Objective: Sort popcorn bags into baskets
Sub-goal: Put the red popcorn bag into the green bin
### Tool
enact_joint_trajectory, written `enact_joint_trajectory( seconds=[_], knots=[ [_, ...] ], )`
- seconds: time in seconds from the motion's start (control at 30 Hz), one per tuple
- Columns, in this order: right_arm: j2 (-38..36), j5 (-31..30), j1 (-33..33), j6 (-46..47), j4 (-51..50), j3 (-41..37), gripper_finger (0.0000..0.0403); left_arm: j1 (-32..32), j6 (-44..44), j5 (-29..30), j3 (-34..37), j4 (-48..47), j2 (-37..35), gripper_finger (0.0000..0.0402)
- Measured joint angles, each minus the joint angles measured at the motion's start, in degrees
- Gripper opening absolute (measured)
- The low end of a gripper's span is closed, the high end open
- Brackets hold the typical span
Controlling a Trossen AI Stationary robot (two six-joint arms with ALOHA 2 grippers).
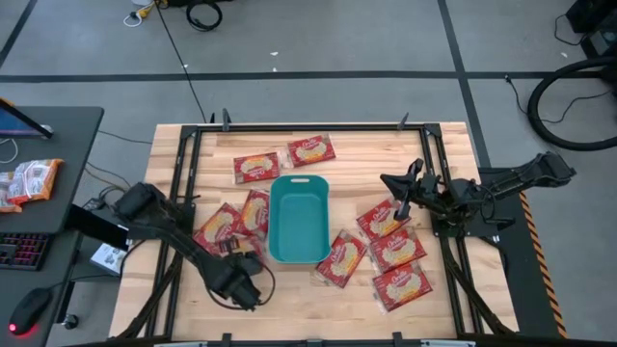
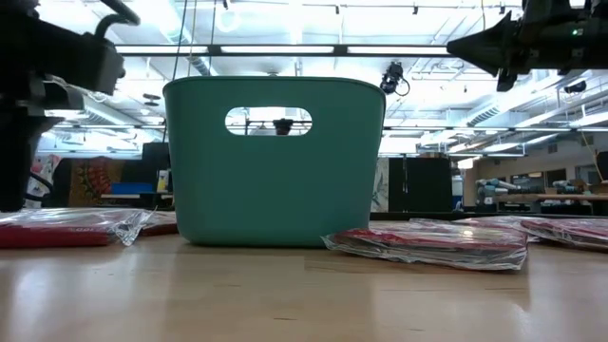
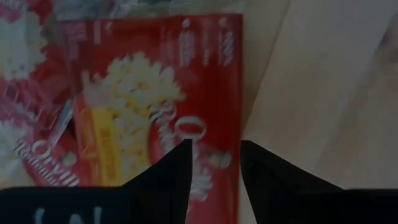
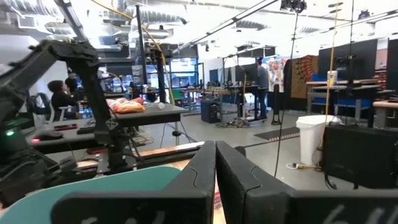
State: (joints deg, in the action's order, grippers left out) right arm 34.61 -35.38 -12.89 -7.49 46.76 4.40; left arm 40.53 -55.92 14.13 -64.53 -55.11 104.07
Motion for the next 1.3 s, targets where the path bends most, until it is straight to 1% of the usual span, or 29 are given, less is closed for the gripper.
enact_joint_trajectory(
  seconds=[0.17,0.33,0.43,0.53,0.6,0.73,0.83,0.93,1.07,1.2,1.3],
  knots=[
    [0.00,0.44,0.44,-0.03,-0.13,0.00,0.0019,0.00,1.47,0.07,-1.77,1.55,2.56,0.0182],
    [0.00,0.48,0.44,-0.15,-0.12,0.00,0.0019,0.24,1.46,-0.17,-0.76,1.12,2.84,0.0232],
    [0.00,0.62,0.44,-0.11,-0.11,0.00,0.0019,0.56,1.51,-0.55,-0.13,0.54,2.82,0.0245],
    [0.00,0.74,0.44,-0.11,-0.11,0.00,0.0019,1.00,1.47,-0.44,0.60,0.29,2.75,0.0243],
    [0.00,0.85,0.44,-0.09,-0.11,0.00,0.0019,1.29,1.69,-0.14,0.97,0.22,2.67,0.0236],
    [0.00,0.92,0.44,-0.03,-0.11,0.00,0.0019,1.84,2.58,-0.93,0.75,-0.85,2.77,0.0203],
    [0.00,0.94,0.44,-0.02,-0.09,0.00,0.0019,2.12,2.54,-2.25,-1.03,-2.87,2.44,0.0178],
    [0.00,0.96,0.43,-0.01,-0.07,0.00,0.0019,2.21,1.40,-2.32,-3.50,-5.06,2.32,0.0166],
    [0.00,0.96,0.42,0.00,-0.09,0.00,0.0019,2.81,-0.47,-2.82,-4.76,-5.17,2.32,0.0168],
    [0.00,0.96,0.44,0.00,-0.09,0.00,0.0019,3.72,-4.33,-2.96,-4.43,-6.23,3.00,0.0186],
    [0.00,0.96,0.44,0.00,-0.09,0.00,0.0019,4.11,-5.01,-3.35,-4.35,-7.07,4.58,0.0200]
  ],
)
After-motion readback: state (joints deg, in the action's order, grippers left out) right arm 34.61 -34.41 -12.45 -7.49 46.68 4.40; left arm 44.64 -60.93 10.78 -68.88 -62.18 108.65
